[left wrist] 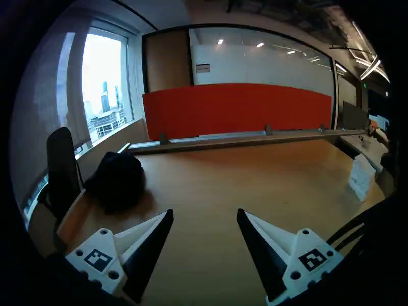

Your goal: Fold towel

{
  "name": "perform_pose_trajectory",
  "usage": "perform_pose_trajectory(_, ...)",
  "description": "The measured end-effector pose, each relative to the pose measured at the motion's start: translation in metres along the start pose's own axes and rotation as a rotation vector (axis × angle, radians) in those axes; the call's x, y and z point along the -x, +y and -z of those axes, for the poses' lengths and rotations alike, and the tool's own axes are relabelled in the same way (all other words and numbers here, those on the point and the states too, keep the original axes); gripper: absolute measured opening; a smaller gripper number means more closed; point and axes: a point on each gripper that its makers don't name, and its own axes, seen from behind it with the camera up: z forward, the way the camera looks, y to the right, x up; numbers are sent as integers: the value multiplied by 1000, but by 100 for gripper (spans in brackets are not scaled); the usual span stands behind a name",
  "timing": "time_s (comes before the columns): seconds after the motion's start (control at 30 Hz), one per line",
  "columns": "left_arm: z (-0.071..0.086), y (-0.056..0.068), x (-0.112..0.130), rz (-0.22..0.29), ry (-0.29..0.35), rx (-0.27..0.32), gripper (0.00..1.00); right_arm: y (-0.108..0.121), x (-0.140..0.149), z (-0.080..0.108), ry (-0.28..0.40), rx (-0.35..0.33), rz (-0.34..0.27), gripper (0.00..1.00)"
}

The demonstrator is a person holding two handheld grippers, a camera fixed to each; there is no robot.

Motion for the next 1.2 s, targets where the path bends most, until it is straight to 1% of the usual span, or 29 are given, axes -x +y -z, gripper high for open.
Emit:
perform_pose_trajectory(0.2, -9, -12, -40, 27, 82, -14, 92, -25, -7, -2, 5, -28, -11, 100)
perform_pose_trajectory(0.33, -15, -23, -67, 49, 143, -29, 92, -44, -10, -4, 6, -52, -19, 100)
perform_pose_trajectory(0.5, -21, -35, -95, 69, 200, -45, 92, -68, -15, -8, 11, -76, -12, 100)
perform_pose_trajectory(0.67, -26, -43, -119, 75, 245, -49, 92, -86, -21, -14, 27, -86, -16, 100)
perform_pose_trajectory(0.83, -33, -47, -134, 81, 275, -47, 92, -101, -27, -17, 43, -83, -37, 100)
perform_pose_trajectory(0.97, -36, -47, -141, 90, 291, -45, 92, -107, -29, -19, 46, -77, -53, 100)
perform_pose_trajectory(1.2, -41, -46, -139, 117, 299, -34, 92, -112, -25, -21, 41, -66, -73, 100)
